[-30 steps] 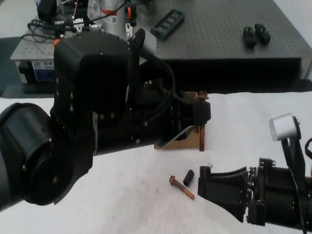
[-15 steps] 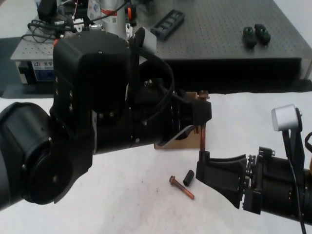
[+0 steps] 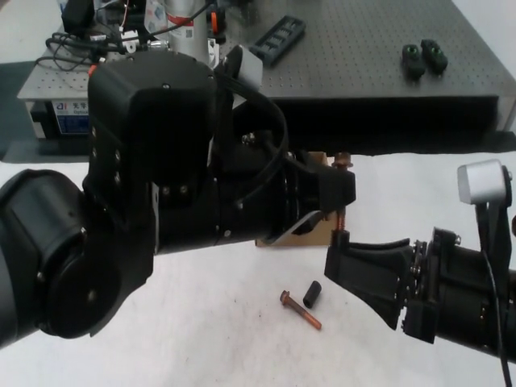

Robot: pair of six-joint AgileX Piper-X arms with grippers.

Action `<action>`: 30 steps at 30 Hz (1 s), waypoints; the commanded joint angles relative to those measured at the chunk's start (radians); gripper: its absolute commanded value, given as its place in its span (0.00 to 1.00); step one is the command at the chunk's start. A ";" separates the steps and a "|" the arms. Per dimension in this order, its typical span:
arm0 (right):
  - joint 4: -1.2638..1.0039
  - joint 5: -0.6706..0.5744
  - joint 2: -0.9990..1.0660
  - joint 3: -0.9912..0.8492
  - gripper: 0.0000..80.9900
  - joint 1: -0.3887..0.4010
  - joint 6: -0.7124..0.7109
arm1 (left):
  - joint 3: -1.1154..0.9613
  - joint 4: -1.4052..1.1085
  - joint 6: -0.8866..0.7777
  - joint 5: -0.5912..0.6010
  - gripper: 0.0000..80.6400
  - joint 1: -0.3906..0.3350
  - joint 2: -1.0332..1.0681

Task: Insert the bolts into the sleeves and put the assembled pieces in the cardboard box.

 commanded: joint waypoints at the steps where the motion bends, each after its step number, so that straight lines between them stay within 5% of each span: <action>1: -0.080 0.049 0.006 -0.015 0.08 -0.002 -0.013 | -0.007 -0.011 0.003 0.038 0.22 0.001 -0.007; 4: -0.075 0.112 0.030 -0.029 0.08 -0.002 -0.068 | -0.007 -0.011 0.011 -0.008 0.59 0.001 -0.007; 6: -0.070 0.161 0.059 -0.051 0.08 -0.010 -0.103 | -0.007 0.005 0.007 -0.085 0.71 0.001 -0.007; 15: -0.080 0.180 0.303 -0.243 0.08 -0.154 -0.302 | -0.007 0.103 0.107 -0.263 0.62 0.002 -0.007; 23: -0.109 0.268 0.545 -0.438 0.08 -0.173 -0.544 | 0.022 0.103 0.242 -0.384 0.62 0.002 -0.007; 30: -0.147 0.366 0.713 -0.555 0.08 -0.166 -0.490 | 0.087 0.103 0.259 -0.444 0.62 0.002 -0.007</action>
